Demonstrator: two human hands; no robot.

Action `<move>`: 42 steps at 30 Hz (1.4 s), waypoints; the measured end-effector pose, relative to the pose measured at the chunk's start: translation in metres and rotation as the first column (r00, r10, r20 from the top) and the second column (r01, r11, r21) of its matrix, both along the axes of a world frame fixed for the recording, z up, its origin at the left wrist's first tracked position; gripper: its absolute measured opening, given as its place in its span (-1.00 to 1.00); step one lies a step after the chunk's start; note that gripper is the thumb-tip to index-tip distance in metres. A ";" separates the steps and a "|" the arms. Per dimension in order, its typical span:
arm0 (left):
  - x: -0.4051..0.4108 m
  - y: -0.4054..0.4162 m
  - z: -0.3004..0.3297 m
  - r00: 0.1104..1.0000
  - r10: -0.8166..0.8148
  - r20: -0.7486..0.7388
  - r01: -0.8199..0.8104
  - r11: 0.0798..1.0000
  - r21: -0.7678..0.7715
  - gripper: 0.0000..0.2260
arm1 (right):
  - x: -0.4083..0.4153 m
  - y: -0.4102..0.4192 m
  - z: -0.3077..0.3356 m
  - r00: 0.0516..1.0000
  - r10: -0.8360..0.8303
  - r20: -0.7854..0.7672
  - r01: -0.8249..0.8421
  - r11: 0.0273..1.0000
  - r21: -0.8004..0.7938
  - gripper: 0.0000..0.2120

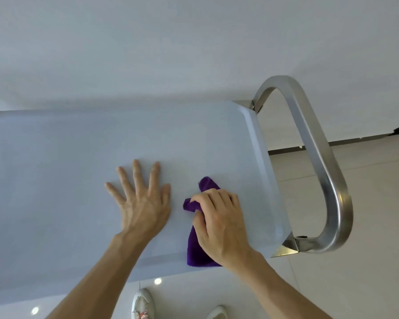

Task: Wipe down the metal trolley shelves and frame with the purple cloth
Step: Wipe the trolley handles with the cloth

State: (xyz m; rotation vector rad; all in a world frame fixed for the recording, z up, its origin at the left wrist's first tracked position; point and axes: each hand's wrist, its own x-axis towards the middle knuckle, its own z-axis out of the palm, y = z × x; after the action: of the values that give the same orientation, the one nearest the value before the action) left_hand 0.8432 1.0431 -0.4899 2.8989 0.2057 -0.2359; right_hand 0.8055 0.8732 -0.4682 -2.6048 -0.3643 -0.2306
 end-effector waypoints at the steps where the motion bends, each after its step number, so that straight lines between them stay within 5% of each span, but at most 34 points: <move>1: -0.003 -0.015 -0.002 1.000 -0.014 -0.003 0.014 1.000 0.022 -0.51 | -0.002 -0.014 0.010 0.999 -0.051 -0.019 0.052 0.997 0.051 -0.77; 6: 0.006 -0.042 -0.005 1.000 0.029 -0.010 -0.028 0.999 0.034 -0.45 | -0.001 -0.077 0.078 0.992 -0.114 0.059 0.098 0.969 0.227 -0.76; 14: 0.032 -0.063 0.010 1.000 -0.007 -0.012 0.008 0.999 0.049 -0.53 | 0.017 -0.171 0.141 0.861 -0.218 0.460 0.187 0.976 0.113 -0.76; 17: 0.030 -0.105 0.019 0.962 -0.253 0.100 0.255 0.967 -0.010 -0.52 | 0.033 -0.184 0.119 0.897 -0.280 0.341 0.307 0.951 -0.025 -0.70; 21: 0.014 -0.157 0.002 0.922 -0.387 0.016 0.386 0.922 0.036 -0.50 | 0.038 -0.185 0.091 0.940 -0.299 0.166 0.314 0.946 -0.077 -0.58; 26: 0.012 -0.160 -0.012 0.912 -0.408 0.032 0.399 0.904 0.157 -0.47 | 0.048 -0.185 0.091 0.936 -0.334 0.113 0.350 0.920 -0.176 -0.45; 42: 0.048 -0.163 -0.011 0.930 -0.366 0.034 0.361 0.927 0.102 -0.45 | 0.201 -0.173 0.104 0.965 -0.264 0.001 0.252 0.921 -0.296 -0.39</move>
State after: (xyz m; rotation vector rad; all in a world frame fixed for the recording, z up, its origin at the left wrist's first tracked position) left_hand 0.8910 0.8804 -0.5009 3.0119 -0.3447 -0.2142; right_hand 1.0069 0.6998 -0.3647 -2.9470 -0.0383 -0.2294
